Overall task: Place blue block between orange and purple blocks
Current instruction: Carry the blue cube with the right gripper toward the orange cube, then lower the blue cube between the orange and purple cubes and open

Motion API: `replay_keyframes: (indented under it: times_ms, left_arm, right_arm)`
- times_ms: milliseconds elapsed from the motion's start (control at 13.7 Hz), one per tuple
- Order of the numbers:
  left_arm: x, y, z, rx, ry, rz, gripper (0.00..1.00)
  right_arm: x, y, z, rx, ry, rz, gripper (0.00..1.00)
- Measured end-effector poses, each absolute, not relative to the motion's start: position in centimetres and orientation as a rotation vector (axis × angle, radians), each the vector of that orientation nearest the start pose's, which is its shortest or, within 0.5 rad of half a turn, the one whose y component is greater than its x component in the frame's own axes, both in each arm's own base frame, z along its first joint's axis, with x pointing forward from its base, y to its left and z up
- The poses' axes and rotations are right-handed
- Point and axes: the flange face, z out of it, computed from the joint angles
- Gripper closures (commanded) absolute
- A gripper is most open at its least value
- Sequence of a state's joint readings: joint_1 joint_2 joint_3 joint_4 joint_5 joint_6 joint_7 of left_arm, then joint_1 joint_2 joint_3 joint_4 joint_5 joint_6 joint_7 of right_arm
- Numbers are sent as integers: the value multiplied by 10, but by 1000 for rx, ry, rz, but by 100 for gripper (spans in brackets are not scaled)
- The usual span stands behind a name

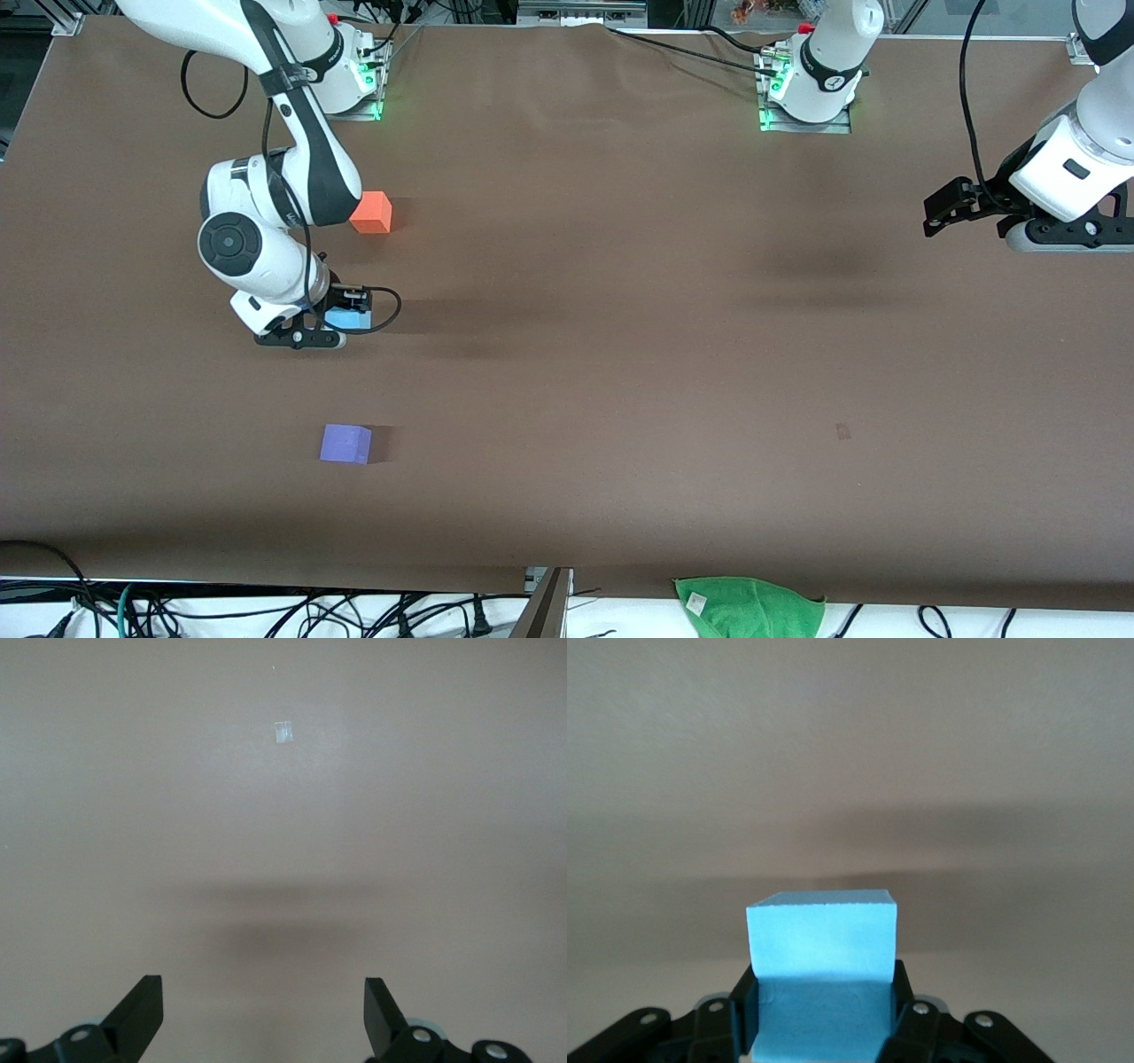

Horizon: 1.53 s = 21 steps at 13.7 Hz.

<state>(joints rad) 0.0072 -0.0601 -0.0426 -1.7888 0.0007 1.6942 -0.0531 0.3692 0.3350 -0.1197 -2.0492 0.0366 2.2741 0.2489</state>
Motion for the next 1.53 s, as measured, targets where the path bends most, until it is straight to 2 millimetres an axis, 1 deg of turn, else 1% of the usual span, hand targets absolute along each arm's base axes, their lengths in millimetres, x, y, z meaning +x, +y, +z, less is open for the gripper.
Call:
replay_keyframes:
  times_ms: [292,657,730,803,876,1021,1167,1240,1313,1386,1532]
  left_arm:
    - [539,-20,565,-3136,-28,54,0]
    - [540,-20,565,-3136,-28,53,0]
    - [540,-20,565,-3136,-28,53,0]
    - [540,-20,565,-3136,-28,53,0]
    - [540,-20,565,-3136,-28,53,0]
    - [540,-20,565,-3136,-28,53,0]
    - [540,-20,565,-3136,-28,53,0]
    - [540,-20,565,-3136,-28,53,0]
    - [540,-20,565,-3136,-28,53,0]
    - [540,-20,565,-3136,-28,53,0]
    - [540,-20,565,-3136,-28,53,0]
  right_arm:
    - [543,139,239,-3168,35,70,55]
    - [526,133,216,-3161,37,-1,55]
    - [525,132,215,-3160,37,-11,47]
    - [524,132,214,-3159,36,-20,9]
    - [523,132,215,-3158,36,-24,0]
    - [525,133,217,-3155,27,-42,0]
    - [533,136,229,-3156,13,-22,0]
    - [541,139,243,-3160,6,21,0]
    - [549,142,263,-3162,-9,60,0]
    - [558,143,288,-3162,-35,94,0]
    - [573,139,346,-3159,-116,169,0]
